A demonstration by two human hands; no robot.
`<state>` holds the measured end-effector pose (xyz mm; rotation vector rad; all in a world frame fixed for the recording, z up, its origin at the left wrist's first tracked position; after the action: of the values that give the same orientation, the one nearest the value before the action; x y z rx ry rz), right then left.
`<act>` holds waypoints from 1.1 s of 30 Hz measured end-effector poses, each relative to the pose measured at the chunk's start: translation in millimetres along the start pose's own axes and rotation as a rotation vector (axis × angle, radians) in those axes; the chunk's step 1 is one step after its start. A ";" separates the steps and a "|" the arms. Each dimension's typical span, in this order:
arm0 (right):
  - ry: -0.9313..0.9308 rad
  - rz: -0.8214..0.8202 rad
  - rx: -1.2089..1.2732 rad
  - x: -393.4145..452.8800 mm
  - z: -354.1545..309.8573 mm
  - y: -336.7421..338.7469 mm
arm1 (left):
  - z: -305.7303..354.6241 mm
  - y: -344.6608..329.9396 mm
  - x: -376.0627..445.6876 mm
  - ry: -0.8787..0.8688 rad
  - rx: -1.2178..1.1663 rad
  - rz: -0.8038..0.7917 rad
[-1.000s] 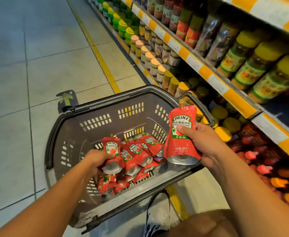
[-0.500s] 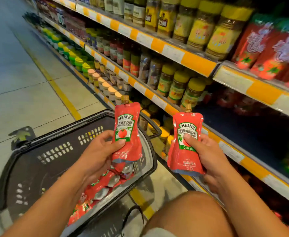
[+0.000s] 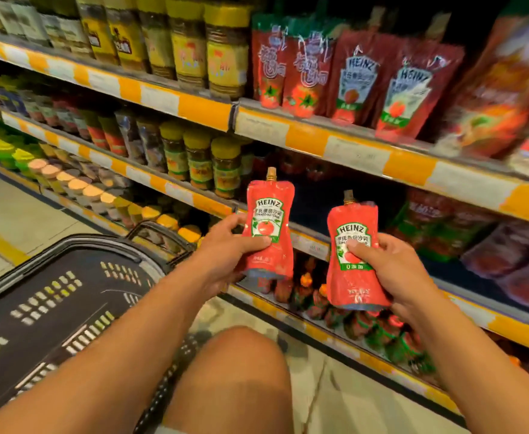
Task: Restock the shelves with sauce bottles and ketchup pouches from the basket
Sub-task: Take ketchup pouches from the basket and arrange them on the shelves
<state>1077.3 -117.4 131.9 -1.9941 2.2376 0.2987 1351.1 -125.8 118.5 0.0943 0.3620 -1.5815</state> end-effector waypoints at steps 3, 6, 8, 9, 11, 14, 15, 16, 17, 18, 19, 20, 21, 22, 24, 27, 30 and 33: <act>0.079 0.062 -0.018 10.2 -2.6 12.1 | 8.3 -29.6 28.6 -0.036 0.042 0.010; 0.136 0.103 -0.021 25.0 -6.2 14.2 | 14.8 -54.5 55.9 -0.085 0.101 0.016; 0.131 0.137 0.021 39.4 -7.9 13.3 | 17.6 -67.0 72.3 -0.105 0.116 0.042; 0.134 0.156 0.030 47.3 -9.4 11.9 | 18.6 -71.7 80.0 -0.110 0.123 0.055; 0.158 0.197 0.004 60.9 -13.0 8.5 | 18.3 -78.0 94.6 -0.117 0.143 0.082; 0.166 0.251 -0.009 78.9 -14.3 2.2 | 15.0 -80.1 113.0 -0.128 0.203 0.113; 0.163 0.267 -0.010 84.8 -14.5 -0.4 | 13.9 -78.6 118.4 -0.142 0.214 0.123; 0.162 0.294 -0.004 92.0 -14.7 -3.0 | 12.5 -76.9 124.4 -0.157 0.213 0.133; 0.160 0.315 -0.008 98.6 -15.6 -5.2 | 11.4 -74.1 130.4 -0.171 0.201 0.148; 0.172 0.337 -0.009 106.3 -16.3 -7.5 | 11.2 -71.4 136.0 -0.186 0.185 0.162; 0.183 0.354 -0.025 113.6 -17.4 -9.7 | 11.4 -68.7 141.2 -0.199 0.169 0.165; 0.194 0.376 -0.049 118.3 -20.0 -13.0 | 11.9 -66.4 146.5 -0.208 0.163 0.163; 0.203 0.397 -0.072 124.0 -20.8 -15.0 | 13.2 -65.1 150.5 -0.218 0.166 0.158; 0.201 0.425 -0.083 128.7 -21.1 -16.3 | 14.2 -64.2 155.0 -0.232 0.172 0.150; 0.208 0.442 -0.094 135.5 -21.5 -17.2 | 15.2 -65.7 163.3 -0.272 0.185 0.122; 0.255 0.460 -0.211 141.8 -19.9 -18.2 | 10.5 -72.5 174.5 -0.329 0.221 0.066; 0.290 0.464 -0.224 145.7 -14.3 -19.6 | 0.3 -79.5 184.2 -0.322 0.208 0.011; 0.278 0.464 -0.267 149.0 -11.1 -17.9 | -4.0 -82.2 191.6 -0.292 0.183 -0.029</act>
<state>1077.8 -265.9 107.8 -1.6823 2.9744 0.4038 1259.7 -308.1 74.7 -0.0023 -0.0097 -1.6274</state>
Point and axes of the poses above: each hand's wrist, its own x-axis towards the middle knuckle, its own y-axis out of the back of the hand, z = x × y, the point moved 2 cm from there along x, towards the middle knuckle, and after that the axes turned 1 degree about -y, right-handed, at the moved point
